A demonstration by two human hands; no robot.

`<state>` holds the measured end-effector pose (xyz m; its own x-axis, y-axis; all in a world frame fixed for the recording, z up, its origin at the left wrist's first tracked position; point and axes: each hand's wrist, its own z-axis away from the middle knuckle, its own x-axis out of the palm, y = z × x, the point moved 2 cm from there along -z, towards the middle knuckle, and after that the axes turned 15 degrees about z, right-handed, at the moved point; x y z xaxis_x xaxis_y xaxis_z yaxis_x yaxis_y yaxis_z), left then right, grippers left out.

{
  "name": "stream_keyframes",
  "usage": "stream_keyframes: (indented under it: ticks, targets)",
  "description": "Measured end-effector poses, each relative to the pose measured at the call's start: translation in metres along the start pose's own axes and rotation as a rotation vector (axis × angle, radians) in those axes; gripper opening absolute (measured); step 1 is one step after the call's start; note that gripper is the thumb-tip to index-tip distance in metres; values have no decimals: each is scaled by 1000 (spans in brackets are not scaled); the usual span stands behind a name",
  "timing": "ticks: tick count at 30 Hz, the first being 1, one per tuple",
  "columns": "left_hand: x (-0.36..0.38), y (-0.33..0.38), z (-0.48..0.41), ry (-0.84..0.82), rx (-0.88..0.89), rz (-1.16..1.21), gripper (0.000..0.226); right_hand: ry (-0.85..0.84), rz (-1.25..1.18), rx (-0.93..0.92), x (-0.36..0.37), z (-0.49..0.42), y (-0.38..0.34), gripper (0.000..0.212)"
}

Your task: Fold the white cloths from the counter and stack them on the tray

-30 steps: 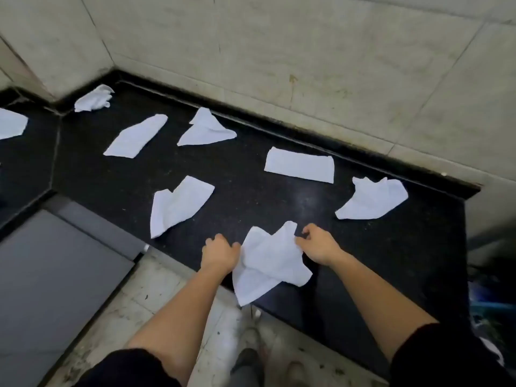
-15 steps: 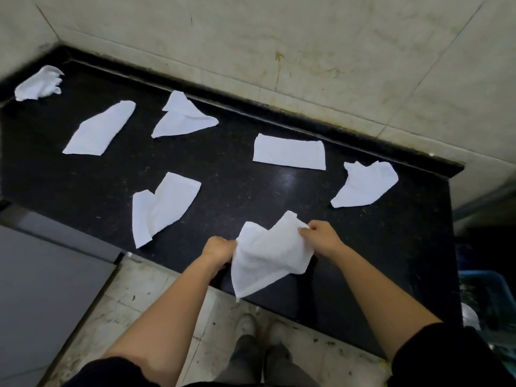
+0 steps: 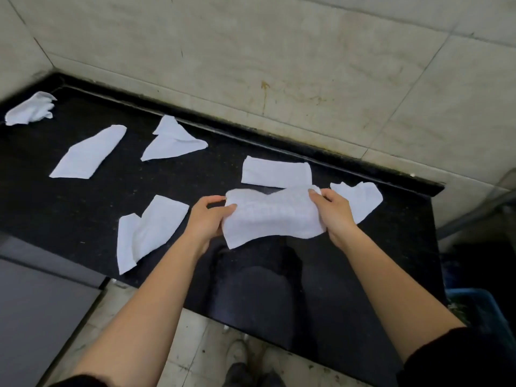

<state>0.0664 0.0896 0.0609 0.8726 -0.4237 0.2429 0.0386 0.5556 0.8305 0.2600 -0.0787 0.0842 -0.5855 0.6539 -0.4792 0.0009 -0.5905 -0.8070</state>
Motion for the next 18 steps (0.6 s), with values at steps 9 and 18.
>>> stream_keyframes:
  ticks: [9, 18]
  targets:
    - [-32, -105, 19, 144, -308, -234, 50, -245, 317, 374, 11, 25, 121, 20]
    - [-34, -122, 44, -38, -380, -672, 40, -471, 412, 360, -1, 42, 144, 29]
